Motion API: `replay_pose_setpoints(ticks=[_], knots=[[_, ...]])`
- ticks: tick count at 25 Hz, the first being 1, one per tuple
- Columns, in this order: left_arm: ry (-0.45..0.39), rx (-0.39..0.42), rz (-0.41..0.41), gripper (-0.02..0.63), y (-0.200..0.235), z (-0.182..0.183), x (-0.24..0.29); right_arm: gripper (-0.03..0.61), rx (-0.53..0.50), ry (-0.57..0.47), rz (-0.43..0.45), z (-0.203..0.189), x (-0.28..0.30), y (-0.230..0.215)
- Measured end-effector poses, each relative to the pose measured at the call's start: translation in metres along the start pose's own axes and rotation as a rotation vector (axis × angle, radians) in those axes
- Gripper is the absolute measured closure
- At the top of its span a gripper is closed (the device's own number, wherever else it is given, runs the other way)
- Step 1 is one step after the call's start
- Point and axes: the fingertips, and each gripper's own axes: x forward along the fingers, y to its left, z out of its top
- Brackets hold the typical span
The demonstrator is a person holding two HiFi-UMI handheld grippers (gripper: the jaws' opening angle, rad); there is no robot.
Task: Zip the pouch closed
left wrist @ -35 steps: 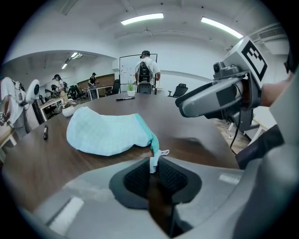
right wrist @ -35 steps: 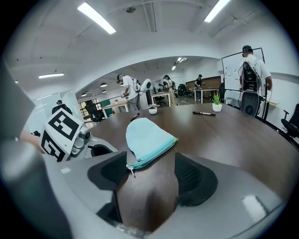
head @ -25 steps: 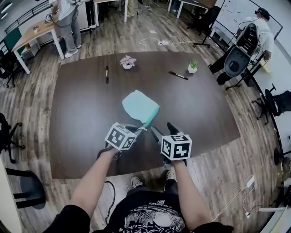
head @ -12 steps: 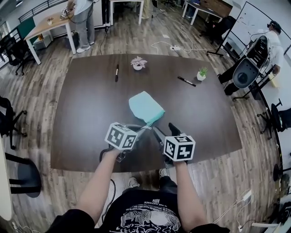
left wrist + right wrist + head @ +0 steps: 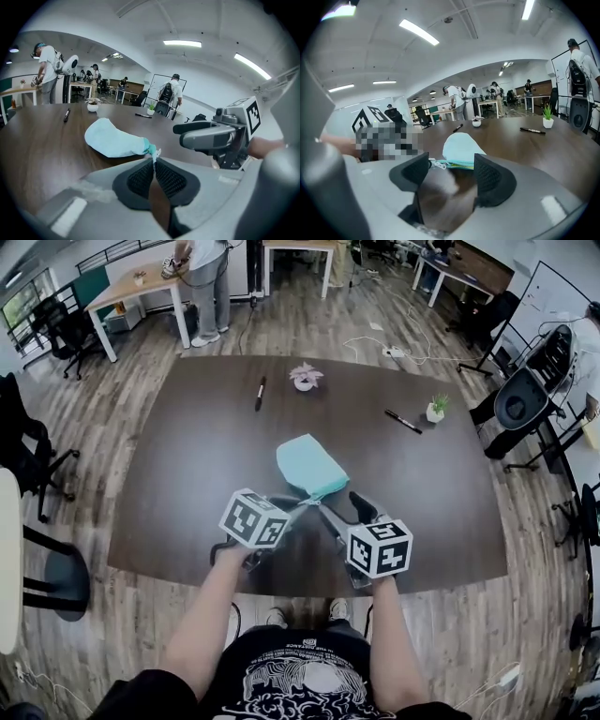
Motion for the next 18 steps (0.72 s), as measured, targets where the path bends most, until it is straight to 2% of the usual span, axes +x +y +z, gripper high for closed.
replay_pose_setpoints(ticks=[9,18], knots=[[0.023,0.023,0.067,0.591,-0.008,0.013,0.006,0.281,-0.048,0.006,0.147,0.007,-0.002,-0.009],[0.047,0.056,0.073,0.591,-0.021,0.024,0.012,0.295,-0.090,0.067,0.307,-0.004,0.002,-0.009]])
